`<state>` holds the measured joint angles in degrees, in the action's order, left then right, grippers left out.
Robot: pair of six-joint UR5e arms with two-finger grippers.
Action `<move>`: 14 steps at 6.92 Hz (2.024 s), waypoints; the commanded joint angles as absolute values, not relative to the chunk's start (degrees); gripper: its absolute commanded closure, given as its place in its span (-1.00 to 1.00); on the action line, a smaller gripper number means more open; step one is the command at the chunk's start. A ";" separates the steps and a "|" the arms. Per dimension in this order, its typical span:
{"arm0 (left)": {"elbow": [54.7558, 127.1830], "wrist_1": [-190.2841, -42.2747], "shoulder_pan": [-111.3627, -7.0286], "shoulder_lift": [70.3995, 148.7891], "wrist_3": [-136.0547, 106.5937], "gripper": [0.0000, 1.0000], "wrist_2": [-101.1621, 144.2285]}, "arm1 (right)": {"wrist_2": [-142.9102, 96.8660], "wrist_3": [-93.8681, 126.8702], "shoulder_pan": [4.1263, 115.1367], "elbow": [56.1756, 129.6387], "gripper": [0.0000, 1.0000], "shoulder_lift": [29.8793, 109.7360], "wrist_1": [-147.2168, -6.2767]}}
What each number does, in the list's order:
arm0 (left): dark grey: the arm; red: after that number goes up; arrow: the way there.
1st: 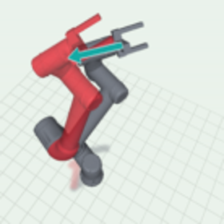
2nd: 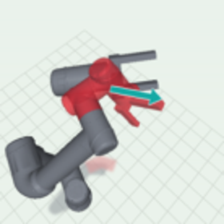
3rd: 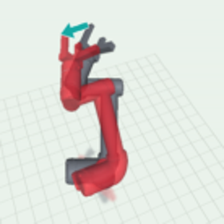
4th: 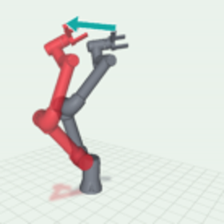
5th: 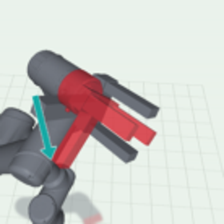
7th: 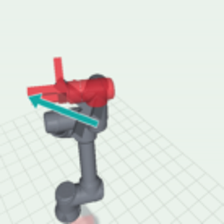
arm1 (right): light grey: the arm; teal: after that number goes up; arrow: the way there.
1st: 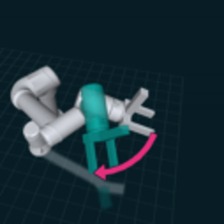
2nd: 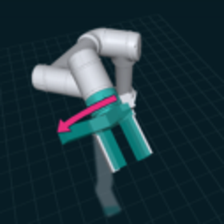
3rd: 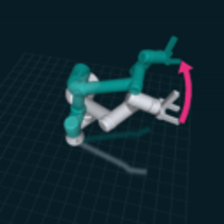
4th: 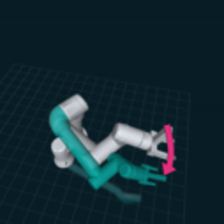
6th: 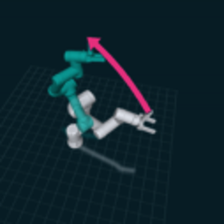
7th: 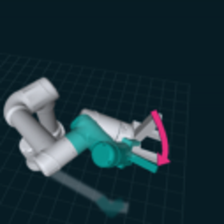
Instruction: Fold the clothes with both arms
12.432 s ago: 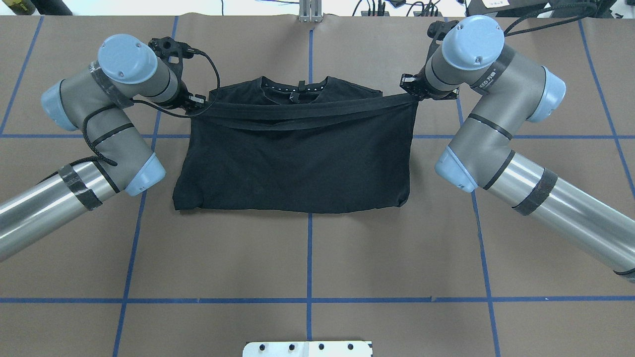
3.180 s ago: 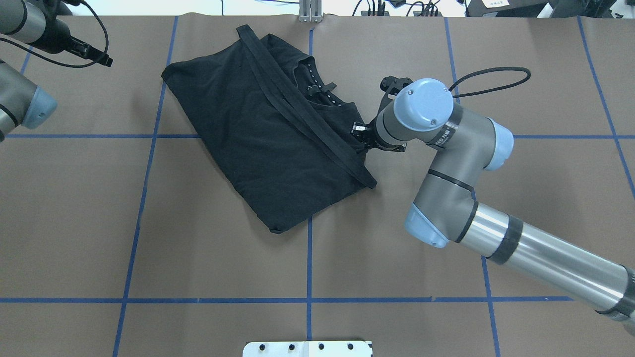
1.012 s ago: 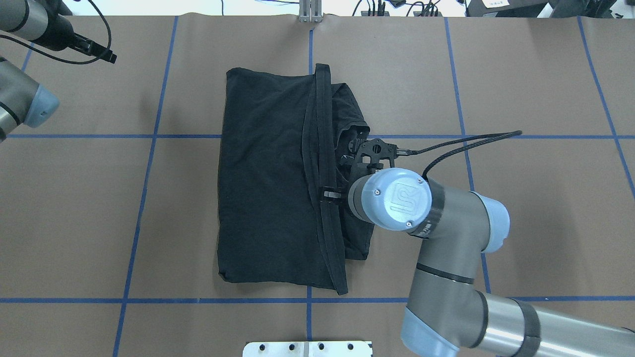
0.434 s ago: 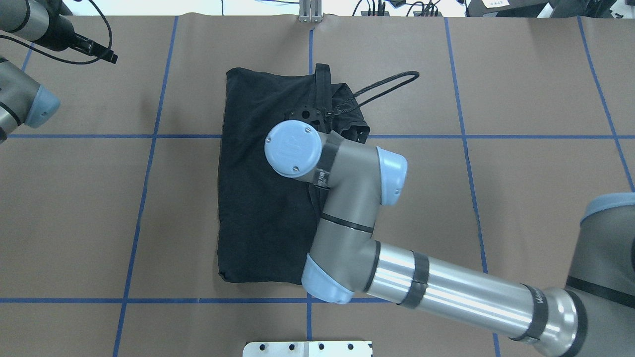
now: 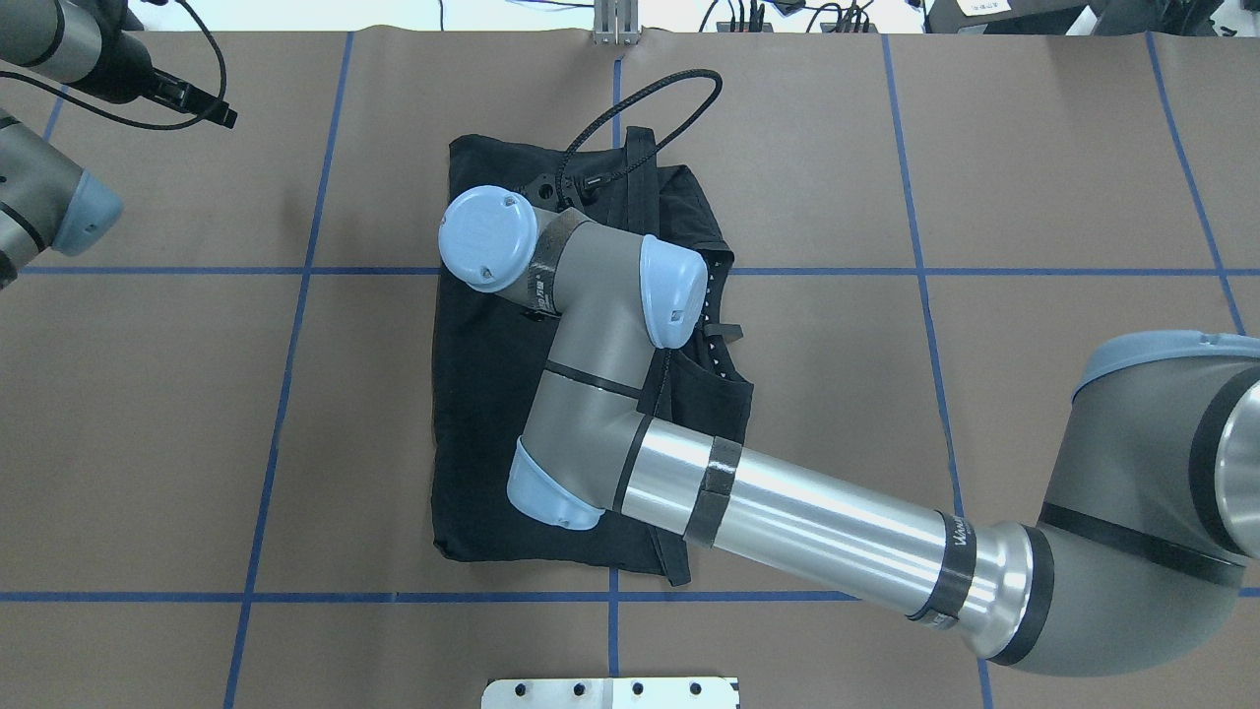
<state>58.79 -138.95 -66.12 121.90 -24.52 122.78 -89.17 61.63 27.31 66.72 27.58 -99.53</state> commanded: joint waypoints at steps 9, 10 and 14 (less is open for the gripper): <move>59.33 -138.96 -66.01 121.90 -24.87 -1.00 122.78 | -88.42 58.01 26.54 62.93 -1.00 26.89 -102.66; 59.24 -138.96 -66.01 121.90 -24.87 -1.00 122.78 | -88.42 57.40 26.63 62.93 -1.00 26.89 -102.74; 59.15 -138.96 -65.57 121.82 -24.87 -1.00 122.78 | -88.15 50.47 27.76 63.80 -1.00 27.42 -108.17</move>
